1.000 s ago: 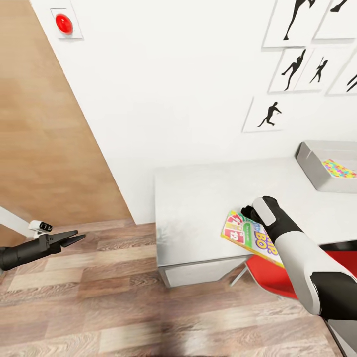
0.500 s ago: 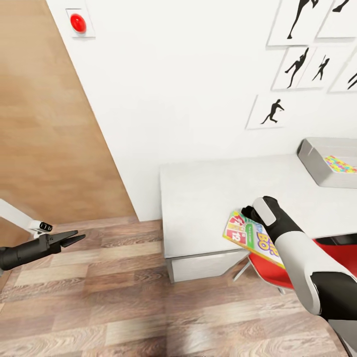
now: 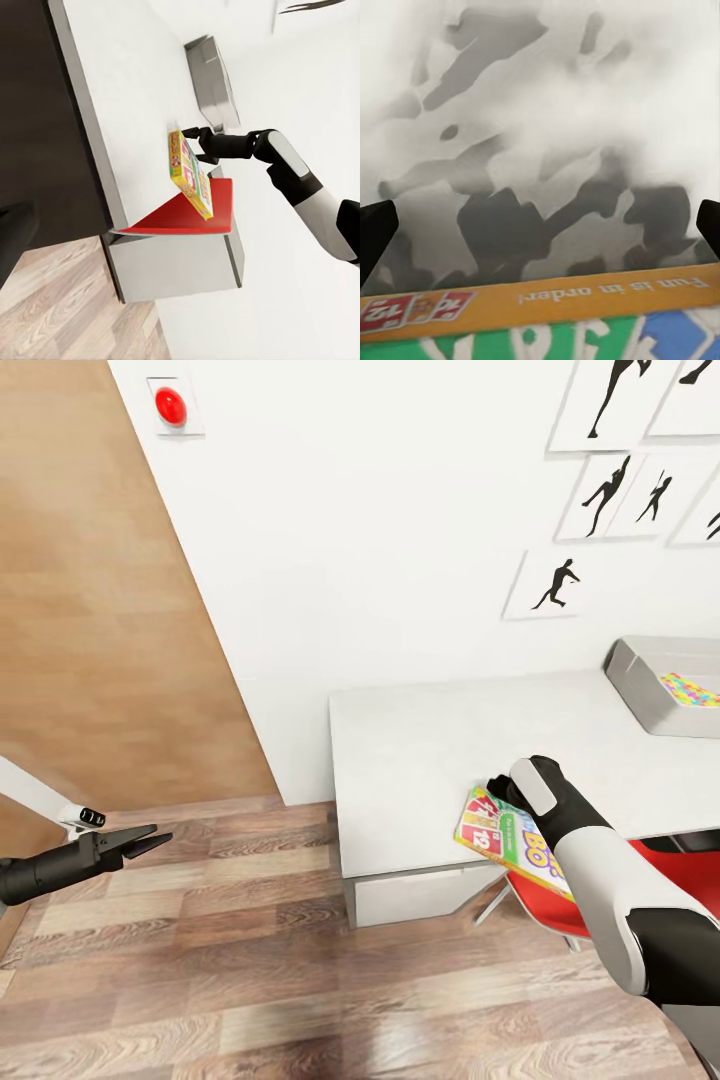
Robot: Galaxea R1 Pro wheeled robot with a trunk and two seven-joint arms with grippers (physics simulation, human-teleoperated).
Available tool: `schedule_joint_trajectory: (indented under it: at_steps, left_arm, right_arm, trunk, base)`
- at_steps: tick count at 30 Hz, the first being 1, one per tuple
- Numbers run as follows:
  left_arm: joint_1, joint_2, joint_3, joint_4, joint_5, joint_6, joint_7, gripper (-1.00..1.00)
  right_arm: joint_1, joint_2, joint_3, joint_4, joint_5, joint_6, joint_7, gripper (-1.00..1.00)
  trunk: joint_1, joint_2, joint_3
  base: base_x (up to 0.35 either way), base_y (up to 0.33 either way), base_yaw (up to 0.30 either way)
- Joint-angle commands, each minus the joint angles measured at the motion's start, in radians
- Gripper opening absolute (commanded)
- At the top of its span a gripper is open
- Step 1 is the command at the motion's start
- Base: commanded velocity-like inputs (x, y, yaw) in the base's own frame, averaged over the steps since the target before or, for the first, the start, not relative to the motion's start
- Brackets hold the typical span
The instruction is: Put all the toys in the child's room - the three board games (two on the bed and one on the table), the two jigsaw puzzles on the table, and the tennis ball on the table - inside the toy box on the table in the child's room.
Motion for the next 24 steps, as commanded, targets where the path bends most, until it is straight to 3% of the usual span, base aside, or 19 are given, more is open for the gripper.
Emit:
schedule_joint_trajectory:
  at_steps: [1, 7, 13, 20, 22, 24]
  left_arm:
    - [0.000, 0.000, 0.000, 0.000, 0.000, 0.011, -0.004, 1.00]
    - [0.000, 0.000, 0.000, 0.000, 0.000, 0.011, -0.004, 1.00]
    - [0.000, 0.000, -0.001, 0.000, 0.000, 0.011, -0.004, 1.00]
    - [0.000, 0.000, -0.003, 0.000, 0.000, 0.011, -0.004, 1.00]
    - [0.000, 0.000, -0.003, 0.000, 0.000, 0.011, -0.004, 1.00]
    - [0.000, 0.000, -0.003, 0.000, 0.000, 0.011, -0.004, 1.00]
  right_arm:
    - [-0.001, -0.001, 0.005, -0.003, -0.007, 0.002, -0.008, 1.00]
    - [-0.002, -0.002, 0.004, -0.036, -0.005, -0.005, -0.016, 1.00]
    - [-0.002, -0.005, 0.005, -0.193, -0.004, 0.012, -0.049, 1.00]
    - [-0.002, -0.006, -0.002, -0.387, -0.005, 0.139, -0.107, 1.00]
    - [-0.002, -0.007, -0.026, -0.451, -0.006, 0.190, -0.110, 1.00]
    - [-0.001, -0.005, -0.077, -0.532, -0.007, 0.283, -0.110, 1.00]
  trunk:
    - [0.000, -0.002, -0.001]
    - [0.000, -0.002, -0.001]
    - [0.000, -0.002, -0.001]
    - [0.000, -0.002, -0.001]
    - [0.000, -0.002, -0.001]
    - [0.000, -0.002, -0.001]
  base:
    - [0.000, 0.002, 0.000]
    - [0.000, 0.000, 0.000]
    - [0.000, 0.000, 0.000]
    - [0.000, 0.000, 0.000]
    - [0.000, 0.000, 0.000]
    - [0.000, 0.000, 0.000]
